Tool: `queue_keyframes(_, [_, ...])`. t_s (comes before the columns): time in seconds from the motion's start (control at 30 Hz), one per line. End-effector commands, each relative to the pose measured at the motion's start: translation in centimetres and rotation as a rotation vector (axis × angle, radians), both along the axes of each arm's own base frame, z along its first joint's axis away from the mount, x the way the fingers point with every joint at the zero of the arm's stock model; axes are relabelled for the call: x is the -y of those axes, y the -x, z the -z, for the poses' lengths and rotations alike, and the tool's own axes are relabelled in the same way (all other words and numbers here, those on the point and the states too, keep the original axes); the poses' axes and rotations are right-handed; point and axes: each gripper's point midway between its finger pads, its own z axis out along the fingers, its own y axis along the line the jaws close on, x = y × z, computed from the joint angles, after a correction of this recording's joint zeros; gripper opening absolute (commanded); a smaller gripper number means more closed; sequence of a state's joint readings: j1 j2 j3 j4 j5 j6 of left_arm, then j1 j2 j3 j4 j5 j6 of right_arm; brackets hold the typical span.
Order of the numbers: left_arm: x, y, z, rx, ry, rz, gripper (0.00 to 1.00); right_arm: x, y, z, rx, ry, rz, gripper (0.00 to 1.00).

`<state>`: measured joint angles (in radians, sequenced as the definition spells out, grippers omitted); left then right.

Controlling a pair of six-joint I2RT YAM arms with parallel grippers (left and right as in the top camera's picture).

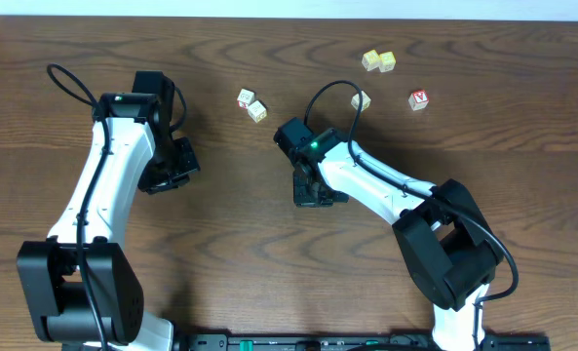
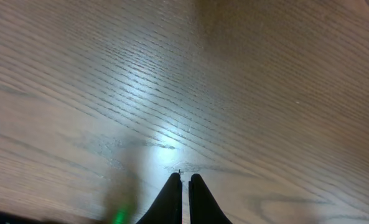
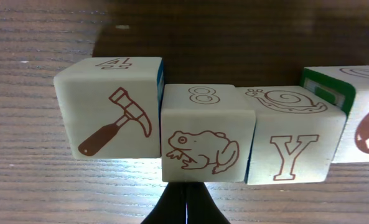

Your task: Lift 4 blocks

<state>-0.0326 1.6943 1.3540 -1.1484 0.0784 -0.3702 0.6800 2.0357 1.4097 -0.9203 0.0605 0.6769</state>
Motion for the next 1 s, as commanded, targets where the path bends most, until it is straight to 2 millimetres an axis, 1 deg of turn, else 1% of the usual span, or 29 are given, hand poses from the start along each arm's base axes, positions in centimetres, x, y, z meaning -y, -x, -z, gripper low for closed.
queue_keyframes(0.0, [-0.3, 0.2, -0.1, -0.001, -0.012, -0.016, 0.07, 0.7, -0.3, 0.6, -0.002, 0.015, 0.011, 0.01])
queue_keyframes(0.37, [-0.3, 0.2, -0.1, -0.001, -0.012, -0.016, 0.08, 1.3, -0.9, 0.6, 0.001, 0.012, 0.033, 0.01])
queue_keyframes(0.47, [-0.3, 0.2, -0.1, -0.001, -0.012, -0.016, 0.08, 1.1, -0.8, 0.5, -0.009, -0.005, 0.032, 0.01])
queue_keyframes(0.57, [-0.3, 0.2, -0.1, -0.001, -0.012, -0.016, 0.07, 0.2, -0.5, -0.3, -0.025, -0.055, -0.013, 0.01])
queue_keyframes(0.6, [-0.3, 0.2, -0.1, -0.001, -0.012, -0.016, 0.07, 0.3, -0.4, -1.6, -0.024, -0.061, -0.016, 0.01])
queue_keyframes(0.67, [-0.3, 0.2, -0.1, -0.001, -0.012, -0.016, 0.08, 0.7, -0.5, -3.2, -0.021, -0.063, -0.024, 0.01])
queue_keyframes(0.73, [-0.3, 0.2, -0.2, -0.001, -0.012, -0.016, 0.07, 1.4, -0.3, -4.4, -0.027, -0.058, -0.044, 0.01])
queue_keyframes(0.8, [-0.3, 0.2, -0.1, -0.002, -0.012, -0.016, 0.07, 2.5, 0.2, -4.9, -0.054, -0.038, -0.059, 0.01])
queue_keyframes(0.83, [-0.3, 0.2, -0.1, -0.002, -0.012, -0.016, 0.07, 3.1, 0.5, -4.9, -0.074, -0.026, -0.063, 0.01])
queue_keyframes(0.87, [-0.3, 0.2, -0.1, -0.002, -0.012, -0.016, 0.07, 4.0, 0.9, -4.5, -0.105, -0.007, -0.053, 0.01])
queue_keyframes(0.9, [-0.3, 0.2, -0.1, -0.001, -0.012, -0.016, 0.08, 4.5, 1.3, -3.7, -0.124, -0.006, -0.043, 0.01])
queue_keyframes(0.97, [-0.3, 0.1, -0.1, 0.003, -0.011, -0.016, 0.07, 4.7, 1.6, -2.8, -0.130, -0.002, -0.042, 0.01])
